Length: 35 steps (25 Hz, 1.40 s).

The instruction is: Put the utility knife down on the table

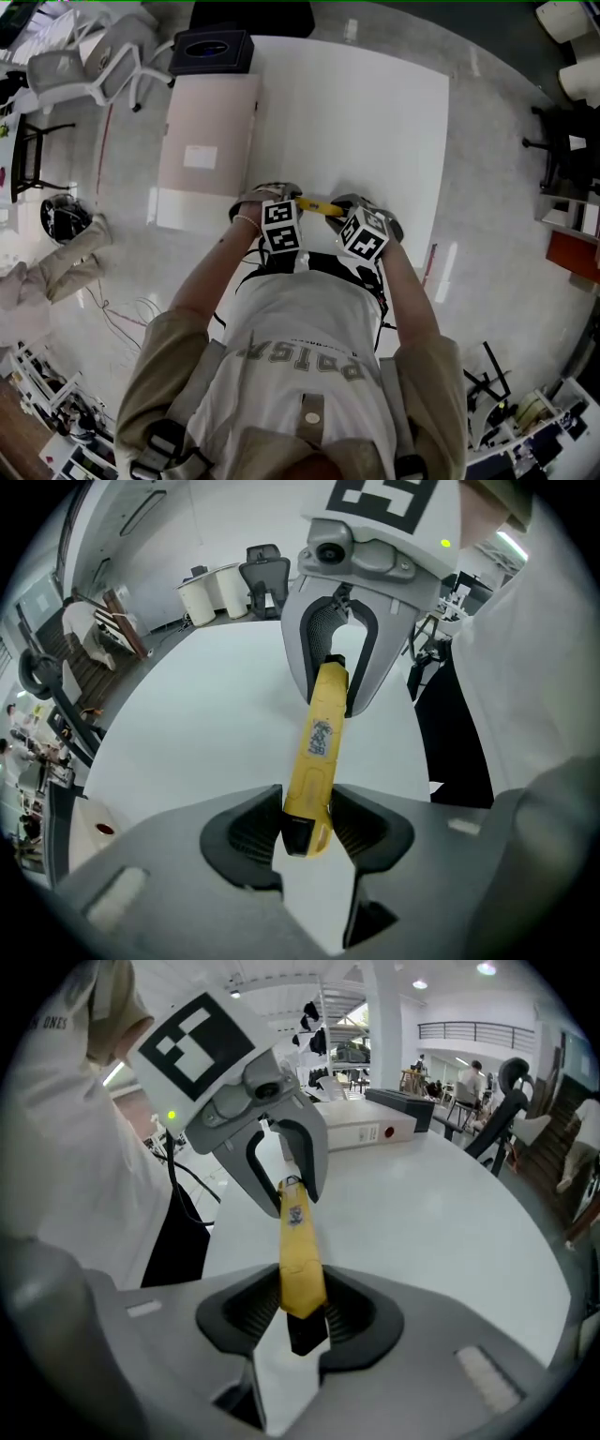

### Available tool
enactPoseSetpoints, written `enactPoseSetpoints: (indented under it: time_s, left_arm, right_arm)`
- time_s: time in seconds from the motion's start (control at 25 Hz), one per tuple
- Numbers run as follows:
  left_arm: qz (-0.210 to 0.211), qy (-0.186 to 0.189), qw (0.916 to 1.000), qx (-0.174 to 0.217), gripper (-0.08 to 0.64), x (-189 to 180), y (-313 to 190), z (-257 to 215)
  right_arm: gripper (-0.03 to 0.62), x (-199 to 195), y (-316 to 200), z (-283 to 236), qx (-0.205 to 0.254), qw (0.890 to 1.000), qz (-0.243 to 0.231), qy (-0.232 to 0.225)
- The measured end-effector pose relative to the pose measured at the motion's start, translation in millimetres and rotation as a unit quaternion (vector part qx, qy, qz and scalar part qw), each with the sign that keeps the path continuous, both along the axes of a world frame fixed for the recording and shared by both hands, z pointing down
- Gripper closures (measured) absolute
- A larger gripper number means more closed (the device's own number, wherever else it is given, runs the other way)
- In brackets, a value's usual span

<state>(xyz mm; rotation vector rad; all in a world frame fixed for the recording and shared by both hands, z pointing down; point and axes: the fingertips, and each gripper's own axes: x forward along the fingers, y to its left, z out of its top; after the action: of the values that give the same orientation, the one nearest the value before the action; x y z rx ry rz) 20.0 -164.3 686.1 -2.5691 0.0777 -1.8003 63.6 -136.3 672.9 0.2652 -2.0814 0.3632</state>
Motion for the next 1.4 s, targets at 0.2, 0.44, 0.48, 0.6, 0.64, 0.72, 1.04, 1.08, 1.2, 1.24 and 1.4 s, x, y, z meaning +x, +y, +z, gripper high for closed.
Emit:
enactPoseSetpoints:
  time_s: [0.2,0.44,0.48,0.6,0.64,0.72,1.04,1.08,1.2,1.24,1.4]
  left_arm:
    - [-0.014,-0.016,0.9998,-0.006,0.394,0.7,-4.4,7.9]
    - [-0.018,-0.027,0.9993,-0.02,0.394,4.2,-4.4,13.8]
    - [-0.018,-0.028,0.9992,-0.022,0.394,5.1,-4.2,14.5]
    - [-0.018,-0.033,0.999,-0.025,0.394,7.6,-3.2,16.5]
    - [-0.018,-0.034,0.9989,-0.027,0.394,8.0,-2.7,17.5]
    - [-0.017,-0.037,0.9987,-0.031,0.394,8.1,-2.2,18.9]
    - [-0.021,-0.058,0.996,-0.064,0.394,8.5,-0.8,23.6]
    - [-0.019,-0.062,0.9956,-0.068,0.394,9.3,-0.5,23.9]
    - [-0.013,-0.071,0.9944,-0.077,0.393,9.3,-1.3,23.4]
    - [-0.01,-0.073,0.9943,-0.078,0.393,8.9,-1.7,23.3]
    - [-0.013,-0.065,0.9949,-0.077,0.393,7.5,-1.0,24.2]
  right_arm:
    - [0.463,3.1,-6.3,10.2,0.038,0.999,-0.021,0.028]
    - [0.466,9.9,-8.8,22.6,0.073,0.994,-0.055,0.065]
    - [0.466,11.4,-8.8,24.3,0.076,0.993,-0.059,0.07]
    - [0.465,14.9,-8.1,28.5,0.075,0.992,-0.063,0.075]
    - [0.465,15.3,-7.4,29.5,0.069,0.993,-0.061,0.073]
    - [0.465,15.1,-6.2,30.5,0.054,0.995,-0.057,0.067]
    - [0.465,16.6,-6.6,35.4,0.041,0.995,-0.068,0.061]
    - [0.463,17.5,-6.5,35.1,0.04,0.995,-0.067,0.059]
    - [0.448,19.3,-8.0,33.7,0.032,0.996,-0.063,0.053]
    - [0.441,20.2,-8.8,33.3,0.028,0.996,-0.061,0.052]
    - [0.431,25.7,-8.4,33.5,0.019,0.997,-0.059,0.052]
